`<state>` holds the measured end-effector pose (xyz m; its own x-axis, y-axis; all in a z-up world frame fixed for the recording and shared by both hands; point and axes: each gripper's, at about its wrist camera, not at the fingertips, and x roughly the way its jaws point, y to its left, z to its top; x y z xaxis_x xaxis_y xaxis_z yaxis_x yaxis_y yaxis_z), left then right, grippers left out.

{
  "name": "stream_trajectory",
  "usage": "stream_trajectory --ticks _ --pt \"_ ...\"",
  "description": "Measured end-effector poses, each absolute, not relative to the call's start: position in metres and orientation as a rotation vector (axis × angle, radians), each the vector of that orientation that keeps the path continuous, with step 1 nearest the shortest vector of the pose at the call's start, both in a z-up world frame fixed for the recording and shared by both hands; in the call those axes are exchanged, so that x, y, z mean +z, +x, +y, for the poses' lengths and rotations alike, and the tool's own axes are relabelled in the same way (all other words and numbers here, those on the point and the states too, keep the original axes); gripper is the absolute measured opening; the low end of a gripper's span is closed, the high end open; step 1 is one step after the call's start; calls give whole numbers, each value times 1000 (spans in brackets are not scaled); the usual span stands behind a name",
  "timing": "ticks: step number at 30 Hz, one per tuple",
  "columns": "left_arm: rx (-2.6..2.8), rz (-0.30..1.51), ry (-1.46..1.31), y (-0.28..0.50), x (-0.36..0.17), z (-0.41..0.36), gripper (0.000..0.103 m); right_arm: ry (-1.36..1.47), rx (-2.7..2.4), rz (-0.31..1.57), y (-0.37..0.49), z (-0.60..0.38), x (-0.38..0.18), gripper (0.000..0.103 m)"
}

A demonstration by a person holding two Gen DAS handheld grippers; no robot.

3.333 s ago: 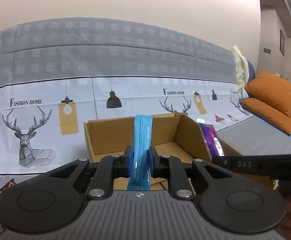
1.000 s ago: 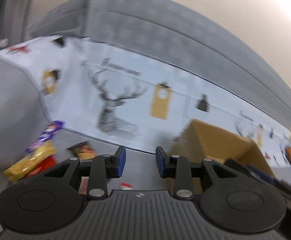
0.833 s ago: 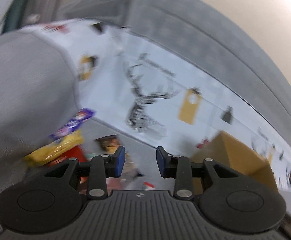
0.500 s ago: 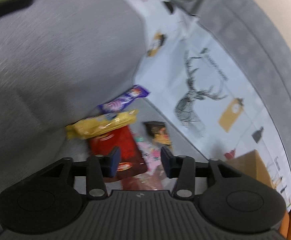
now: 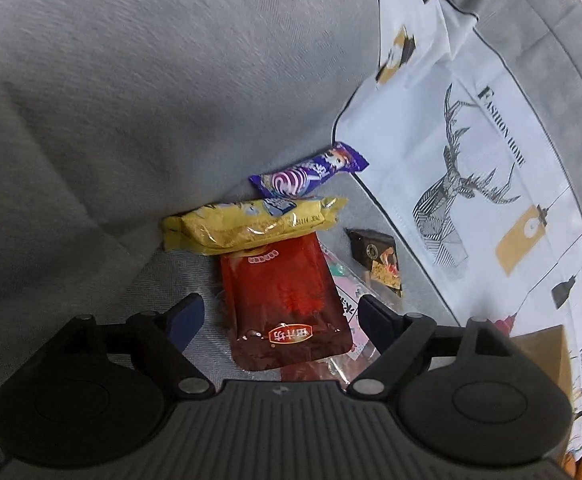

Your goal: Organize snacks

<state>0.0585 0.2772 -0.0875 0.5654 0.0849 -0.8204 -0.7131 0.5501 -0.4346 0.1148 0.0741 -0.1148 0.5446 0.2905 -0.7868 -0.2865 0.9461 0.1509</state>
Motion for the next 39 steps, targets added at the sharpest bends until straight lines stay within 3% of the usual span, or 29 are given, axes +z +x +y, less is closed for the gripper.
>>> stream_trajectory --ticks 4,7,8,10,14,18,20,25,31,36,39 --pt "556 875 -847 71 -97 270 89 -36 350 945 118 80 -123 43" --pt "567 884 -797 80 -99 264 96 -85 360 931 116 84 -126 43" --pt "571 882 -780 83 -99 263 96 -102 365 926 115 85 -126 40" --pt "583 893 -722 90 -99 258 96 -112 375 918 115 85 -125 22" --pt "593 921 -617 98 -99 252 90 -105 383 919 115 79 -121 17" --pt "581 923 -556 97 -92 249 79 -95 394 905 110 74 -113 17" --pt "579 939 -536 94 -89 249 67 -88 397 899 108 72 -109 17" --pt "521 953 -564 80 -75 256 60 -63 432 888 98 65 -96 17" --pt "311 1051 -558 69 -65 249 60 -39 479 901 84 54 -87 17" --pt "172 1161 -351 65 -65 212 62 -49 542 979 75 56 -94 17" --pt "173 1176 -328 64 -66 207 70 -71 544 1018 72 59 -104 18"
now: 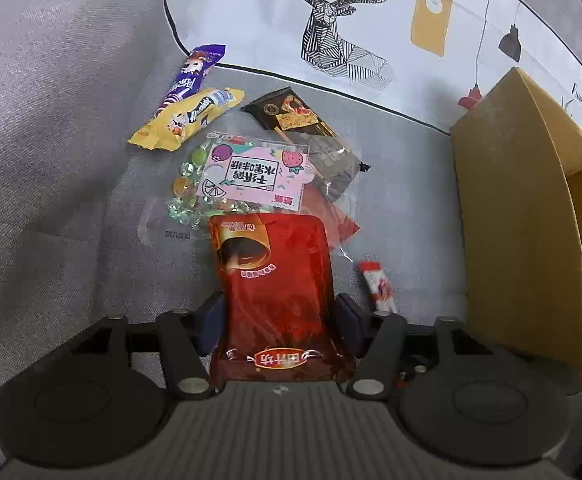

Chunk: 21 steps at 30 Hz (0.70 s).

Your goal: Organize snacks

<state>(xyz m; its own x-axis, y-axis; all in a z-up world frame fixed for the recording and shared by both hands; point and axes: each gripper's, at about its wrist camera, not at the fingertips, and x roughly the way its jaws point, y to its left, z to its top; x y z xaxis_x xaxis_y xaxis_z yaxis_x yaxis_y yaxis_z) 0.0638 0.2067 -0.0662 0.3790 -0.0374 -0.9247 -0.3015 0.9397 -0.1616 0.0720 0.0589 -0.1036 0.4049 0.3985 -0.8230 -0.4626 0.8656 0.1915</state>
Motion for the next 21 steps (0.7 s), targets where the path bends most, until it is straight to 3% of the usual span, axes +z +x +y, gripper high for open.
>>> stream_trajectory --ticks 11,21 --pt "256 1260 -277 80 -84 201 86 -77 542 1076 75 58 -123 21" --pt "334 1289 -250 88 -96 194 86 -112 542 1060 74 59 -122 22"
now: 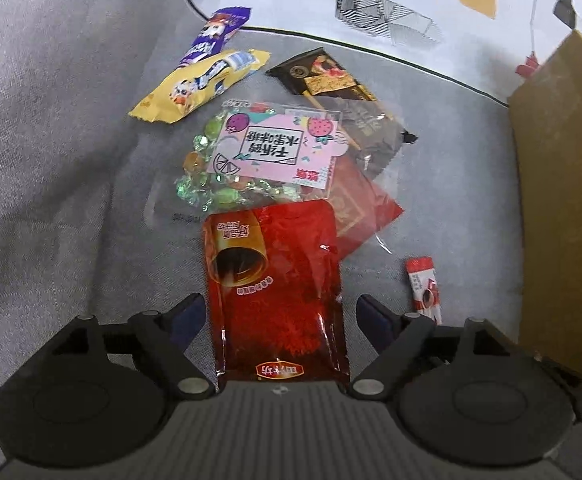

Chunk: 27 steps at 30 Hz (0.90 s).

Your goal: Organize snacks

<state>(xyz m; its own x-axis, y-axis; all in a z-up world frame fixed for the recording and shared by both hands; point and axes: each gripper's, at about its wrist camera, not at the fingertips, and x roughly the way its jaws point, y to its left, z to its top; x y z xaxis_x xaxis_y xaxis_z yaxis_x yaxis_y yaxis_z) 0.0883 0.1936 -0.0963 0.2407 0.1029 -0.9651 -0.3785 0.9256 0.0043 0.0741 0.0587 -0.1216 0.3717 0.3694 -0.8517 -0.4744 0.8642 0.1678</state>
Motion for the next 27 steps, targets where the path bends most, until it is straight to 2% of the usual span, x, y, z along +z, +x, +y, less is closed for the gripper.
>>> stream_trajectory --ticks 10,18,19,20,21,23,25,27 --pt "345 1293 -262 89 -100 200 85 -124 518 1056 78 54 -119 19" --pt "338 1259 -258 84 -92 200 66 -108 512 1020 78 52 -111 19" --pt "349 1247 -265 82 -89 201 60 -107 511 1013 78 51 -109 19" --pt "348 1233 -276 81 -86 203 42 -108 509 1004 77 51 -107 19" --pt "357 1214 -275 80 -83 204 40 -111 507 992 77 51 -105 19" --pt "372 1182 -263 79 -76 206 25 -110 508 966 76 50 -98 19" --pt "369 1174 -279 79 -75 209 18 -101 521 908 74 48 -89 19" --pt "365 1184 -296 80 -76 210 18 -105 525 875 73 47 -83 19"
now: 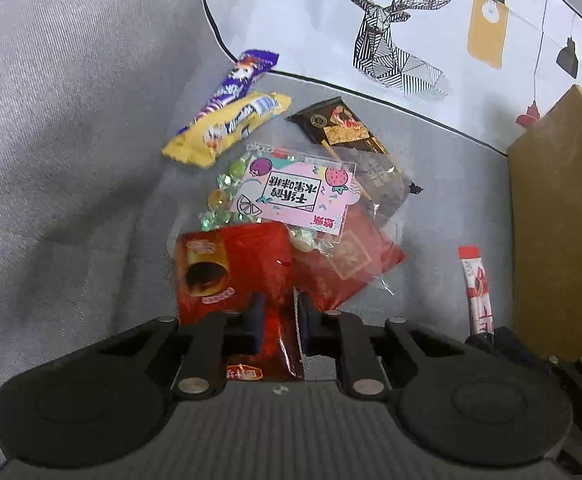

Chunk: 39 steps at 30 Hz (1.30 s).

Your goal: Organize snacks

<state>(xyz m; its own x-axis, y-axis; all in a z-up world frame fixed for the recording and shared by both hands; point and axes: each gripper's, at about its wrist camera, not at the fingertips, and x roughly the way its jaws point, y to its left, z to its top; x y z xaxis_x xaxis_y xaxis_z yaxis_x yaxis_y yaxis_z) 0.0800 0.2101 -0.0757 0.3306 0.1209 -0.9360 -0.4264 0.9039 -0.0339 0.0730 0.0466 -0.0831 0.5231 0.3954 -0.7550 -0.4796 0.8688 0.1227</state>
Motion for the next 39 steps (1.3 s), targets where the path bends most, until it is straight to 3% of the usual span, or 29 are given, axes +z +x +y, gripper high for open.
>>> stream_trajectory --ticks 3,9,14,15,20,21,26,33,34,36,37,38,39 --pt "370 1183 -289 83 -76 212 19 -108 519 872 76 44 -82 19" --pt "394 1215 -207 85 -83 210 53 -108 517 888 78 45 -86 19" --pt "367 1244 -95 86 -91 198 54 -118 522 895 77 48 -89 19" --pt "367 1248 -76 86 -92 196 50 -121 529 900 77 49 -89 19" --pt "383 1169 -86 79 -77 203 3 -125 531 903 77 50 -90 19" --pt "389 1144 -118 75 -71 208 0 -125 531 903 78 50 -90 19" --pt "401 1021 -369 46 -42 243 0 -126 534 903 78 49 -91 19" --pt "436 991 -553 26 -39 280 0 -119 547 894 78 51 -86 19" --pt "438 1007 -546 28 -41 280 3 -118 550 893 77 51 -86 19" --pt "430 1057 -525 34 -48 279 34 -117 552 895 78 53 -85 19" --pt "427 1080 -510 38 -51 277 66 -117 554 897 78 54 -85 19" --pt "430 1094 -495 41 -54 276 78 -117 555 898 78 56 -85 19" --pt "423 1102 -493 44 -57 275 79 -117 557 898 79 57 -85 19"
